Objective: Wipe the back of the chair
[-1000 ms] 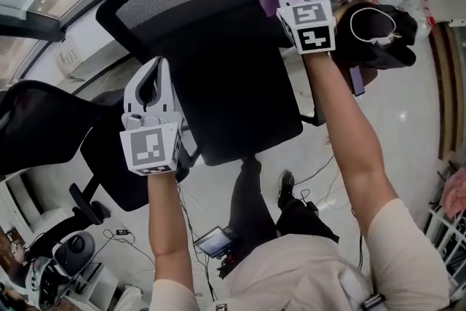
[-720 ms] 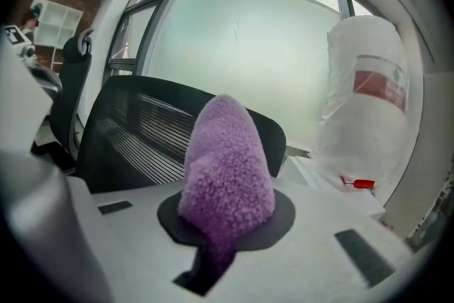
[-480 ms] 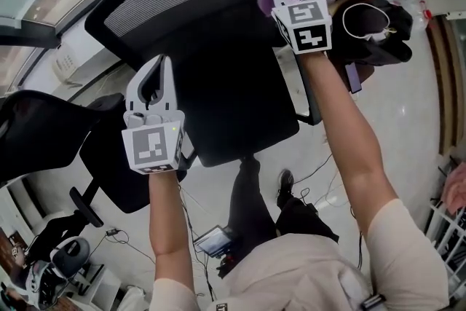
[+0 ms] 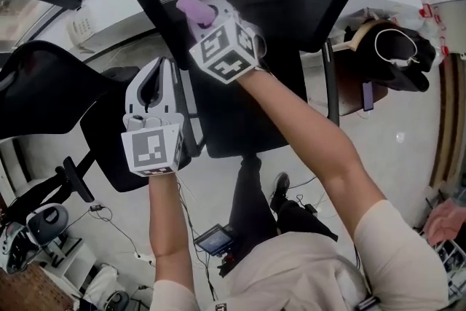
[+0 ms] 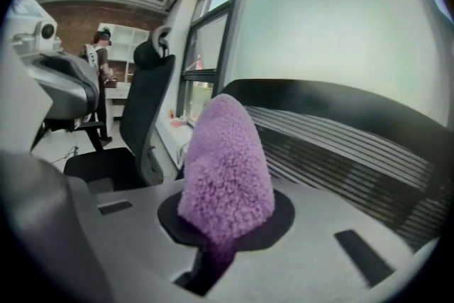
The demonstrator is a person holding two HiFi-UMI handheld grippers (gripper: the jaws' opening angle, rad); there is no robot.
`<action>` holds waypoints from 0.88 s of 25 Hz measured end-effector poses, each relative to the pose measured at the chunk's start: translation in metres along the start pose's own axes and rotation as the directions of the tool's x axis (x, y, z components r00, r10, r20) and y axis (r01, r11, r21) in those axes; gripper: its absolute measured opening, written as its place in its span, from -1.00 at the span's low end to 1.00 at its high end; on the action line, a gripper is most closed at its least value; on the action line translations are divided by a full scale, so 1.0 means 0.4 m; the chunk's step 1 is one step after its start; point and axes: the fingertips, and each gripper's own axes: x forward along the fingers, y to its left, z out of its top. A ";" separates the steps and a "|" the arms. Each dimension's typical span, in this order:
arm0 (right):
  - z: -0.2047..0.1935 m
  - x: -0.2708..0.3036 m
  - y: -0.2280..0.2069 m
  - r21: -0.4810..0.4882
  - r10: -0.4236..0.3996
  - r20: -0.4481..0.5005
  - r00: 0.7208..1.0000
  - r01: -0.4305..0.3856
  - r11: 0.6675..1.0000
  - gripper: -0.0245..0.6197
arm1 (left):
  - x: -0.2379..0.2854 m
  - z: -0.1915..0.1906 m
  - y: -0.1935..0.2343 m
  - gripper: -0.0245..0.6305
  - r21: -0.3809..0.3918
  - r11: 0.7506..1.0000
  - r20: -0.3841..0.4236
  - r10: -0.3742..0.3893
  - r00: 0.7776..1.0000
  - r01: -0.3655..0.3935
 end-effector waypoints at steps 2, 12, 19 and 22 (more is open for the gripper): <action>0.022 0.051 0.079 -0.040 0.053 -0.006 0.999 -0.053 0.998 -0.85 | -0.021 -0.016 0.037 -0.91 -0.005 1.000 -0.013 0.026 1.000 -0.026; 0.005 0.047 0.036 -0.016 0.016 -0.008 1.000 -0.017 1.000 -0.85 | -0.017 -0.054 0.052 -0.91 -0.026 1.000 -0.012 0.018 1.000 -0.018; -0.162 -0.157 -0.267 0.104 -0.204 -0.039 0.978 0.207 0.973 -0.85 | 0.082 0.001 -0.083 -0.91 0.003 0.996 0.011 -0.086 0.996 0.086; -0.292 -0.316 -0.450 0.179 -0.362 -0.093 0.928 0.373 0.911 -0.85 | 0.127 0.021 -0.157 -0.91 0.013 0.990 0.024 -0.140 0.990 0.140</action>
